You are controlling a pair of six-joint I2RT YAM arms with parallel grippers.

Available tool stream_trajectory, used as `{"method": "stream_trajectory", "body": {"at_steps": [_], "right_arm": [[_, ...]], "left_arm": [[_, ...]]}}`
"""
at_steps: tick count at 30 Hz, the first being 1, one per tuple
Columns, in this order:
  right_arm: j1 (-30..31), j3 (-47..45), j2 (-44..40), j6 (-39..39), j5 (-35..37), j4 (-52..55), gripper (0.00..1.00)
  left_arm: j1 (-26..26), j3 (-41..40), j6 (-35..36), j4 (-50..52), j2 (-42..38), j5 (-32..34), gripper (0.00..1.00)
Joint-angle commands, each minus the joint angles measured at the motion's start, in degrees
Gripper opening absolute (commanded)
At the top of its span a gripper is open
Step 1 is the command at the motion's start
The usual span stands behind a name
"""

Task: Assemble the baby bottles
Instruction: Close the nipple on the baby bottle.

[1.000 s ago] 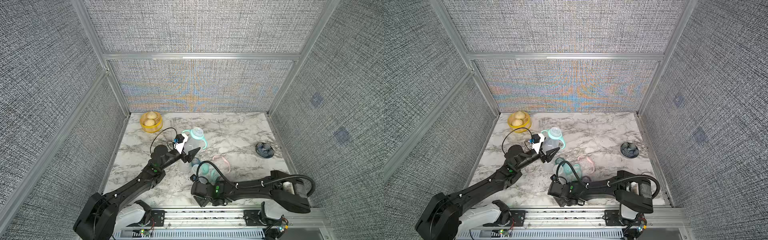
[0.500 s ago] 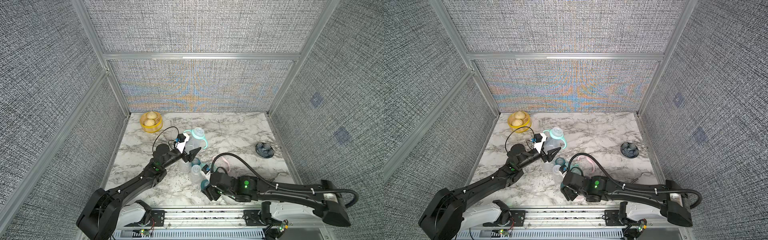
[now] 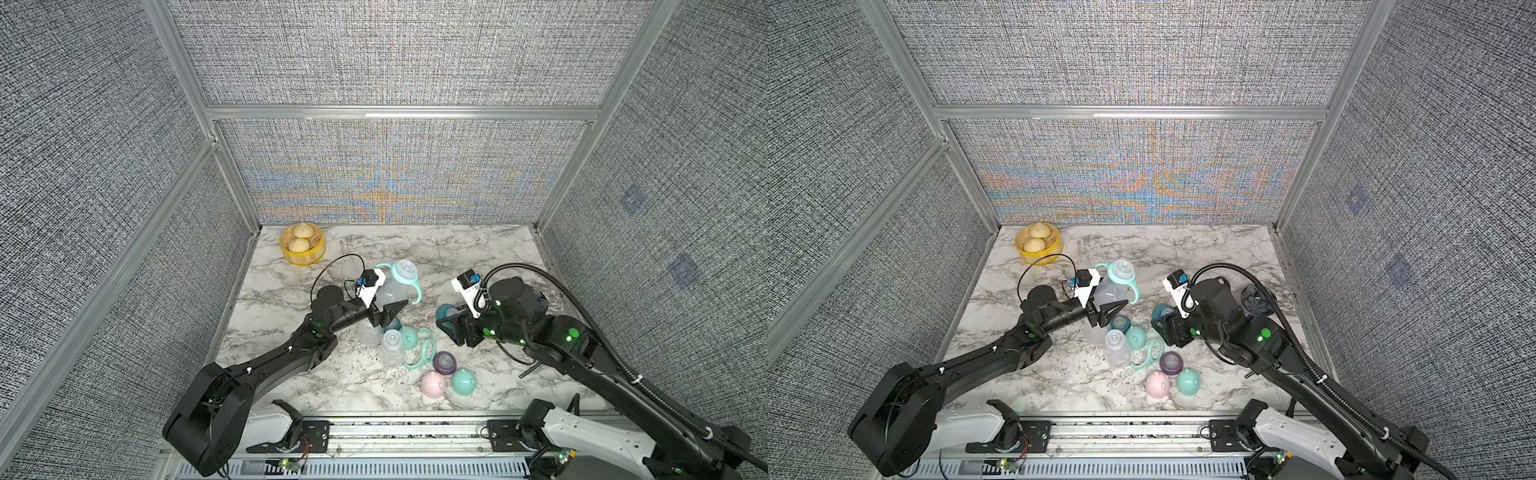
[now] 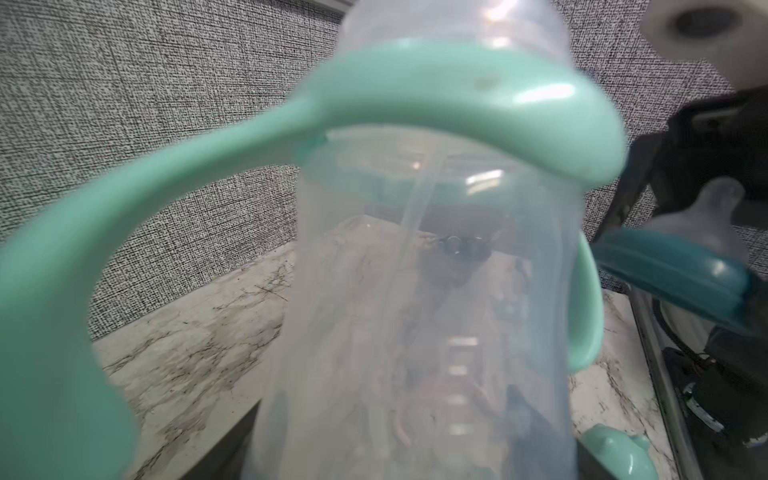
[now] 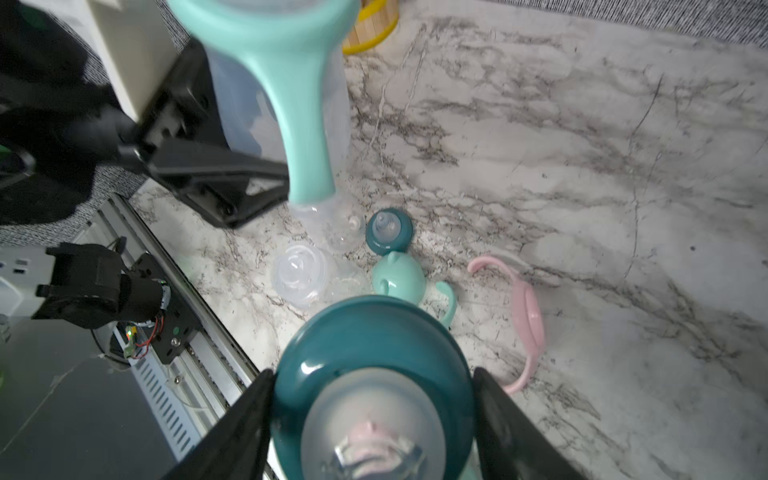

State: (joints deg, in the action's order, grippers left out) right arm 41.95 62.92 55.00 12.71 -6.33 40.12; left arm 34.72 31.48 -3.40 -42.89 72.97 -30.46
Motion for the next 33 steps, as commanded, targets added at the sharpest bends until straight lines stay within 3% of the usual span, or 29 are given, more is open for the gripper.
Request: {"method": "stream_trajectory", "body": {"at_steps": [1,8,16,33], "right_arm": [[-3.9,5.46,1.86,-5.06,-7.07,3.41,0.6],[-8.63,21.4,9.59,-6.55,-16.49,9.48,0.6],[-9.17,33.24,18.74,-7.41,-20.98,16.84,0.6],[-7.72,40.13,28.74,-8.97,-21.53,21.32,0.6]], "left_arm": [[-0.08,0.27,0.14,-4.36,0.52,-3.76,0.01],[0.18,0.27,0.87,-3.51,-0.52,-5.49,0.01],[2.04,0.11,0.3,-3.81,-0.2,-7.87,0.01],[5.32,0.33,1.73,-5.18,1.72,-6.34,0.01]]}}
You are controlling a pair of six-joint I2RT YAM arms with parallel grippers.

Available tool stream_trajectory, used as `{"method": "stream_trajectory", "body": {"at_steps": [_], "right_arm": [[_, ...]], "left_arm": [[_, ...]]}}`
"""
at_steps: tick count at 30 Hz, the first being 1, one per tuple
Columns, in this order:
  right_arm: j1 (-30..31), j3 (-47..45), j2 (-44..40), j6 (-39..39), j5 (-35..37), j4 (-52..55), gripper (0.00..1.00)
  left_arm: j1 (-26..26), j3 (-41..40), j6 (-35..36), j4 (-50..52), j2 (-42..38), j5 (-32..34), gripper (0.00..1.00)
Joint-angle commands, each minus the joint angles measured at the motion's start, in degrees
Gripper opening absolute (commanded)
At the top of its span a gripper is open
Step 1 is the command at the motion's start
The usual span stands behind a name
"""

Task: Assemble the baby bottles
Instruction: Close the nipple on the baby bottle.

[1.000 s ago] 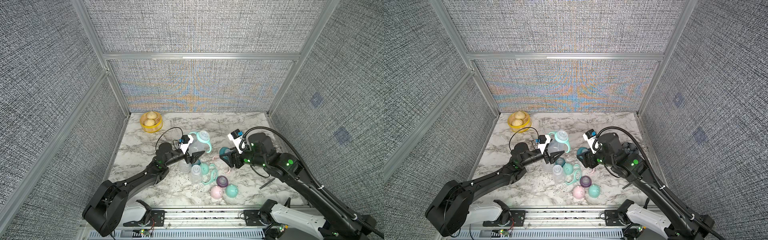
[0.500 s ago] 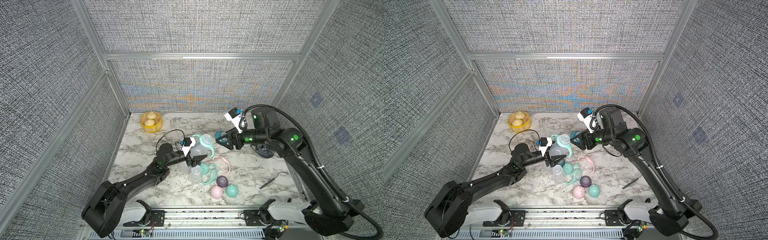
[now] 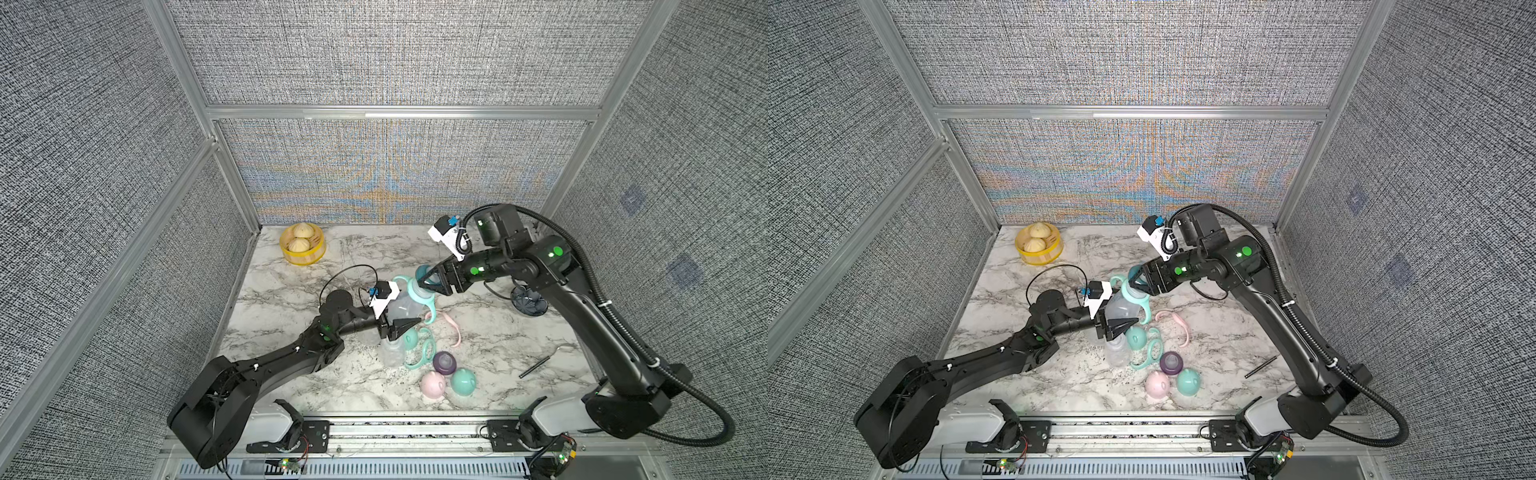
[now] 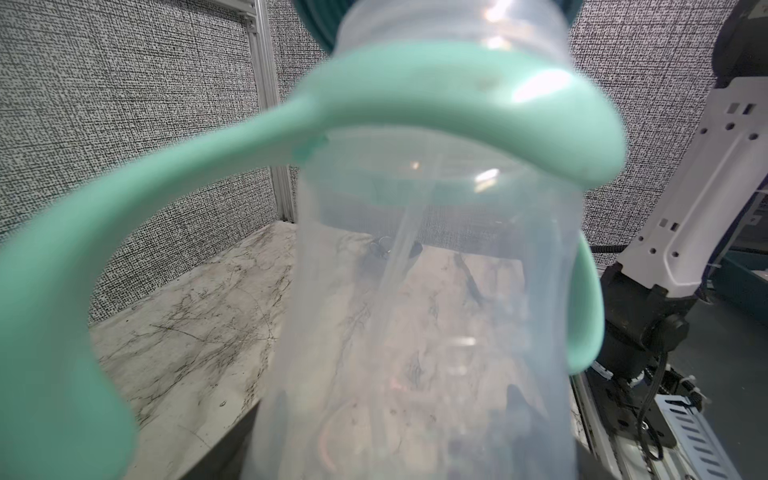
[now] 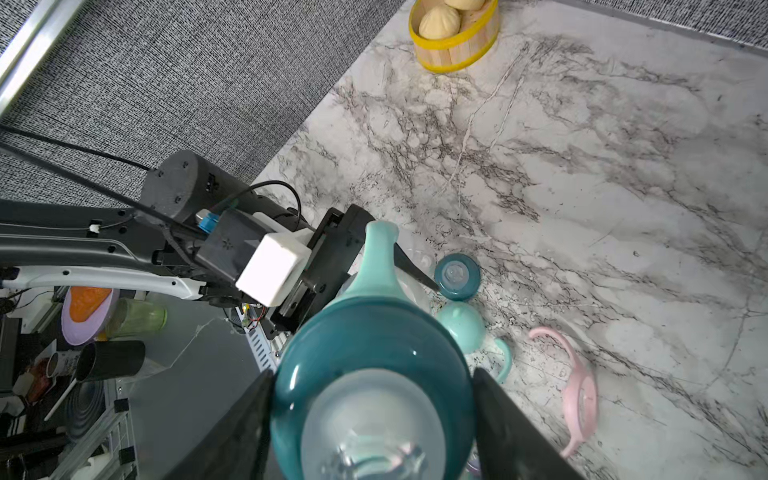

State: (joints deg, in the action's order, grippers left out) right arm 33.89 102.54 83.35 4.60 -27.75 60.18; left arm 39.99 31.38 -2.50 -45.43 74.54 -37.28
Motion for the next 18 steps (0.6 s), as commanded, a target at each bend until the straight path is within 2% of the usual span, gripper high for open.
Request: {"method": "stream_trajectory", "body": {"at_steps": [1,18], "right_arm": [[0.59,0.39,0.58,-0.91,-0.11,1.25,0.6],[1.8,-1.3,0.56,-2.4,3.22,2.83,0.6]], "left_arm": [[0.01,0.51,0.79,-2.79,0.32,0.41,0.01],[0.07,0.09,-1.11,-7.19,2.28,0.5,0.01]]}}
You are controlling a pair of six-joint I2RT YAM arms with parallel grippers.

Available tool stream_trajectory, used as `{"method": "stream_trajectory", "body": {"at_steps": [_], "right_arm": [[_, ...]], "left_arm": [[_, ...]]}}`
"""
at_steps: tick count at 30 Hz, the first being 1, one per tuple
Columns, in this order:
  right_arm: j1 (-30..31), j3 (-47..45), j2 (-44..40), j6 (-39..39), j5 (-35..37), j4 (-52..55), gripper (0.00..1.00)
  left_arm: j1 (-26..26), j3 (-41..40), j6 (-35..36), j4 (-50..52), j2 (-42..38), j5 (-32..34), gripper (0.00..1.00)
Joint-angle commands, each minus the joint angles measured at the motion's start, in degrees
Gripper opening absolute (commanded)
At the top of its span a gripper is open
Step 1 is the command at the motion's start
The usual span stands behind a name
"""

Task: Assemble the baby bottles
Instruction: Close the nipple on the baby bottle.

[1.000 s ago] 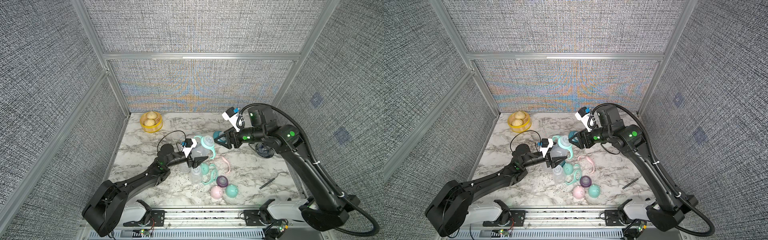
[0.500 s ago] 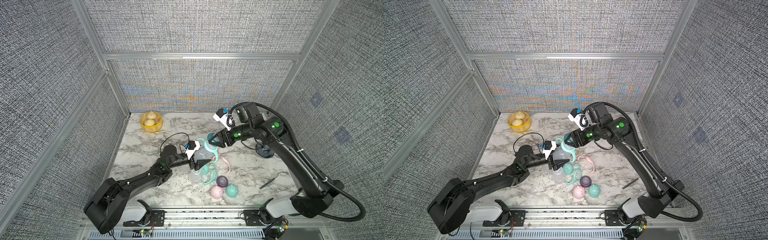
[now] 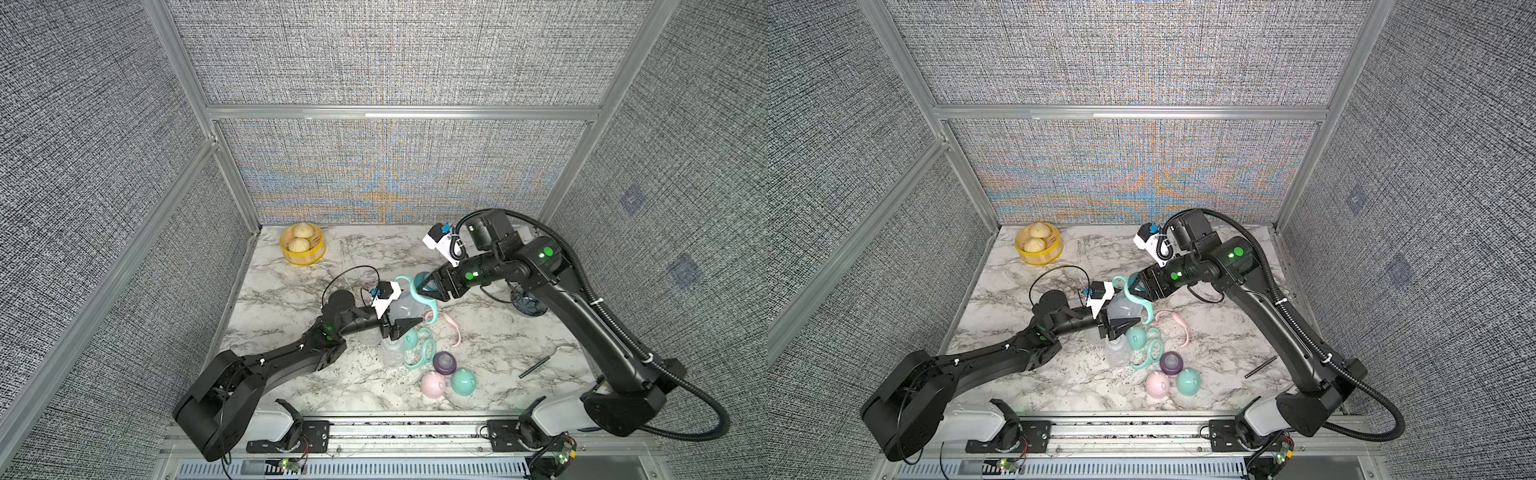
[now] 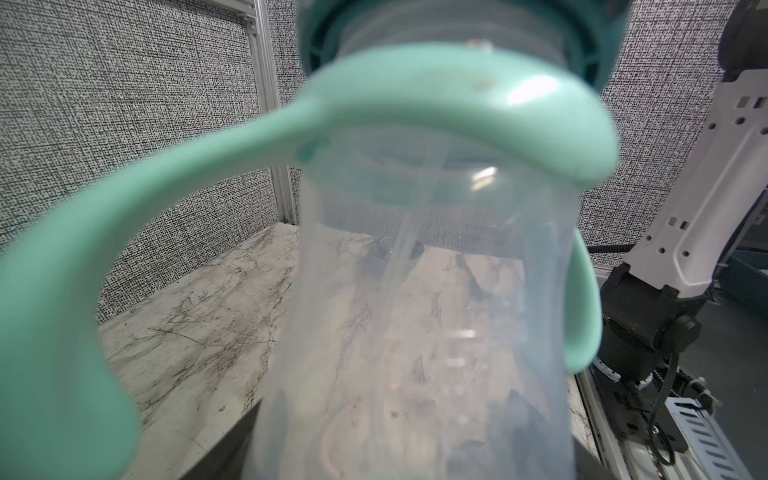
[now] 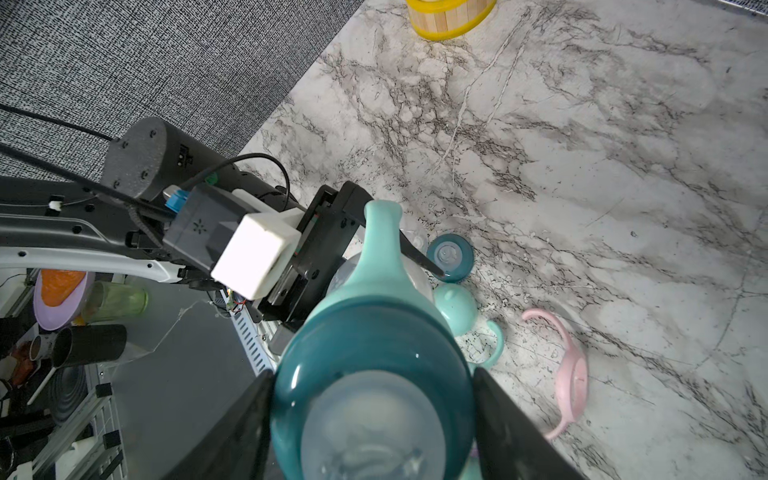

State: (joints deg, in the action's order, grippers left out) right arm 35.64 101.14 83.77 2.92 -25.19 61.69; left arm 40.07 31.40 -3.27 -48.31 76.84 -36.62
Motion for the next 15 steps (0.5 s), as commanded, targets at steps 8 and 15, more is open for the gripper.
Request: {"method": "stream_trajectory", "body": {"at_steps": [8,15], "right_arm": [[0.04,2.24,1.96,-1.68,-0.27,3.42,0.6],[0.02,3.33,1.94,-2.41,0.72,4.41,0.6]], "left_arm": [[-0.03,0.31,0.75,-3.46,-0.03,1.29,0.01],[-0.02,1.78,3.99,0.8,-0.17,2.1,0.01]]}}
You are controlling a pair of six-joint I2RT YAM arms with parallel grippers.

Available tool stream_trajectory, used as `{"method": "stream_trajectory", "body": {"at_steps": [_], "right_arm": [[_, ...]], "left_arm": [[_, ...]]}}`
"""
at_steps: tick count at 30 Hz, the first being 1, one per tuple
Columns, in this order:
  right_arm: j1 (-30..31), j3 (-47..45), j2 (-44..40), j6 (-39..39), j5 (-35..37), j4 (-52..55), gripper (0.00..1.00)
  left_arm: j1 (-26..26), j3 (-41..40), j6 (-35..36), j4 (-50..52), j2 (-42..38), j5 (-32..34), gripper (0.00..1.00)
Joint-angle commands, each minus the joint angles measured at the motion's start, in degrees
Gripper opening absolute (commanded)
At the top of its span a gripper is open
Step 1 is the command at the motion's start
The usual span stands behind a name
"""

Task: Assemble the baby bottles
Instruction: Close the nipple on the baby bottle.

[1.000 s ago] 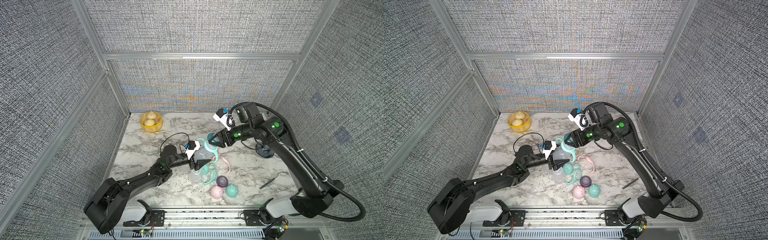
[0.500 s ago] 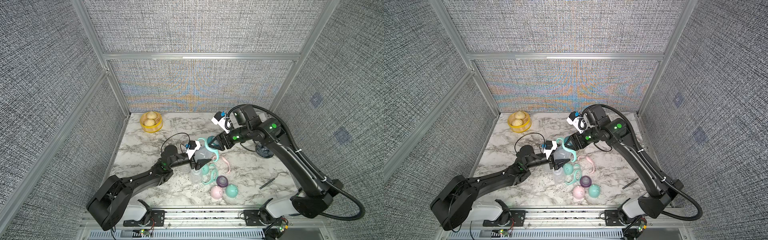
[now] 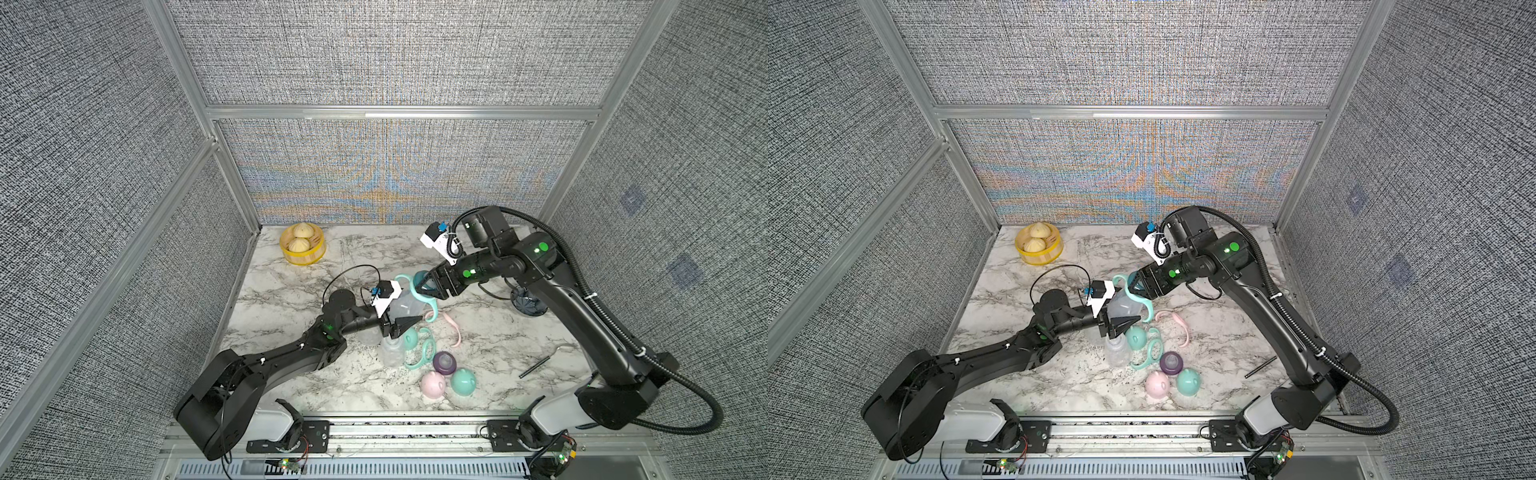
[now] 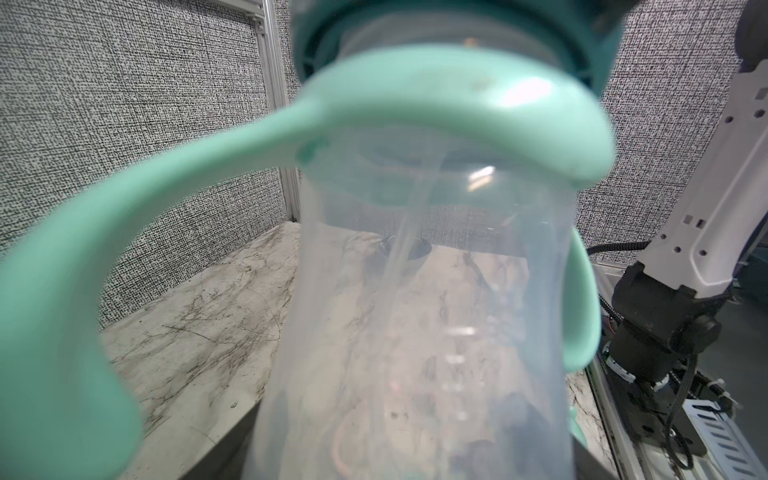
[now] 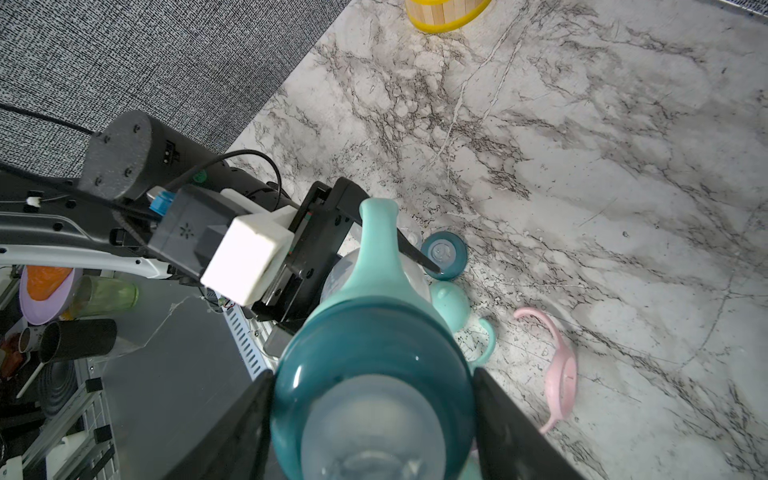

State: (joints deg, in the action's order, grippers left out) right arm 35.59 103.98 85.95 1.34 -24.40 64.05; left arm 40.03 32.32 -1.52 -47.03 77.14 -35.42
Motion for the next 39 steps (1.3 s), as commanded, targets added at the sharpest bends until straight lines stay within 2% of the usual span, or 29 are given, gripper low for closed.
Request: {"method": "stream_trajectory", "body": {"at_steps": [1,9,19,25,31,39], "right_arm": [[-0.07,0.97,-0.28,-1.37,-0.29,2.28,0.6],[-0.8,5.35,2.5,-4.8,-2.83,6.6,0.6],[-0.81,1.08,2.23,-2.5,-5.48,3.02,0.6],[-0.7,-1.83,1.69,3.98,-3.72,1.61,0.6],[-0.75,-0.15,2.13,10.88,0.34,7.23,0.6],[-0.61,5.17,2.99,22.9,3.88,11.44,0.59]], "left_arm": [[0.02,0.97,2.85,0.38,-0.87,0.76,0.01],[-0.02,1.06,4.68,2.98,-3.23,1.19,0.01],[0.09,0.82,2.4,-0.26,-2.0,2.4,0.01],[0.46,0.38,4.06,0.31,-2.51,9.79,0.01],[3.16,0.05,10.76,2.69,-4.46,20.59,0.01],[5.83,-1.05,14.83,-0.35,-4.81,31.72,0.0]]}}
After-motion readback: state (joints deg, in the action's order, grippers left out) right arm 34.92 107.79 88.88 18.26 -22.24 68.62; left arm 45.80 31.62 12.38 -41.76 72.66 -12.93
